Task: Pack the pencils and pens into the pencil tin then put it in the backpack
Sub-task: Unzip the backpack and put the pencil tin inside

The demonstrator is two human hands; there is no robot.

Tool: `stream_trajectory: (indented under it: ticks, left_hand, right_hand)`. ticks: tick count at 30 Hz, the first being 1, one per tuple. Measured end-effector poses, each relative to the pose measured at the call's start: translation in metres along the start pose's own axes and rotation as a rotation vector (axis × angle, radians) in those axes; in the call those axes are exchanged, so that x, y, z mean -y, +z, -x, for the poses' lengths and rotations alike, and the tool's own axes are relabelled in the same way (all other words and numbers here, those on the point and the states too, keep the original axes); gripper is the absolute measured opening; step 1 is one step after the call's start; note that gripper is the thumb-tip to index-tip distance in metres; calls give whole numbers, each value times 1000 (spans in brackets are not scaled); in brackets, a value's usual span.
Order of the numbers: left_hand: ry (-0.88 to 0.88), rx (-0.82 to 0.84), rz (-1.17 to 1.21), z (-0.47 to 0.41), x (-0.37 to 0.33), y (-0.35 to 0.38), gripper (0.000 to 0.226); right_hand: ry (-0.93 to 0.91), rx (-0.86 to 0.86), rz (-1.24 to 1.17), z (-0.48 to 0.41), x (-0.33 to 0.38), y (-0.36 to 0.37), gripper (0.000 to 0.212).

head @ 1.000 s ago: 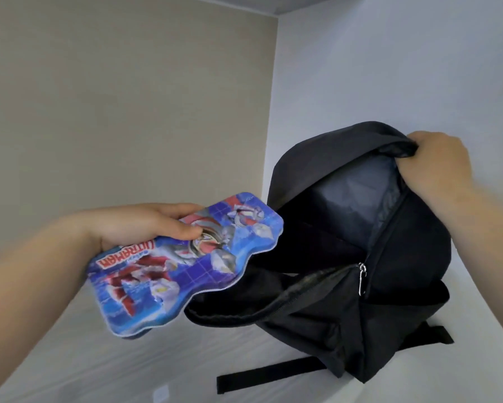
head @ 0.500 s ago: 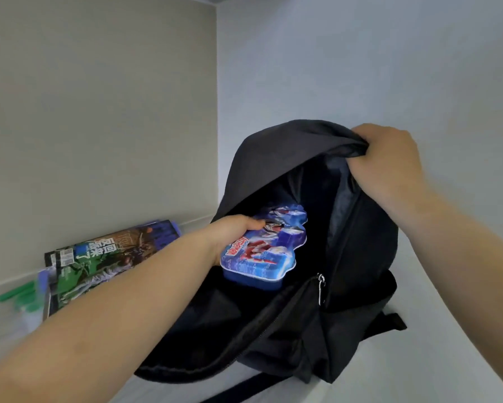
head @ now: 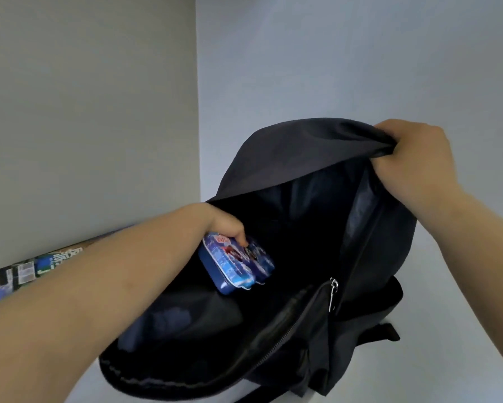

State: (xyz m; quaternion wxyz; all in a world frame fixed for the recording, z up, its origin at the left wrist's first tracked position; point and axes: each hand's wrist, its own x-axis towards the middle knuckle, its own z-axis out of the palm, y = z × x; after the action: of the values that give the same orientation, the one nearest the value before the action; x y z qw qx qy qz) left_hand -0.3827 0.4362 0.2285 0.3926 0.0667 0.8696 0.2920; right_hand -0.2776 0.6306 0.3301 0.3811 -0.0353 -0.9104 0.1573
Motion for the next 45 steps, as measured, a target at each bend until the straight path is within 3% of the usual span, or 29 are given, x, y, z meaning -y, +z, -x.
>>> stream_trajectory:
  ticks: [4,7,12,14,17,18,22,24,25,26,28,30,32,34,39,42,45]
  left_hand:
    - [92,46,320,-10,3,0,13]
    - [200,14,416,-11,1,1,45]
    - [320,-45,415,13,-12,-3,55]
    - [390,-63,470,28,-21,-15,50]
    - [338,-32,513,57,-40,-37,15]
    - [315,-30,471,62,-47,-43,20]
    - [330,-125,360,65,-72,-55,32]
    - [323,-172,326,64,-82,-61,33]
    - [321,-212,293,62,-87,-64,32]
    - [327,-261,249,62,-91,-68,32]
    - [341,-341,179,60,-96,-73,31]
    - [351,-347,158,58,-98,-74,28]
    - [370,-332,161,58,-98,-71,27]
    - [386,-339,188,58,-98,-70,28]
    - [404,-367,147,62,-101,-65,33]
    - [403,-336,256,62,-99,-64,35]
    - [410,-325,296,60,-96,-63,35]
  right_hand:
    - [24,-10,-8,-4,-4,4,25]
    - [34,-12,3,-7,-4,6,24]
    - [12,1,202,-12,-6,8,24]
    - [-28,-5,307,-14,-7,9,22]
    - [-98,-51,423,-16,-7,14,22]
    - [-119,-96,447,-17,-7,17,23]
    - [-289,-330,510,-15,-14,32,51]
    - [-580,-450,388,-2,-10,38,25]
    - [-731,-417,303,6,-8,42,10]
    - [-857,-306,249,15,-8,48,21]
    - [-944,122,304,34,0,57,21]
    - [-811,501,506,44,3,71,5]
    - [-526,762,634,43,-3,82,20]
    - [-259,831,640,34,-9,91,29]
    - [-86,981,626,24,-20,117,39]
    - [-55,970,506,26,-19,115,31]
    - [-180,1160,344,42,-10,110,27]
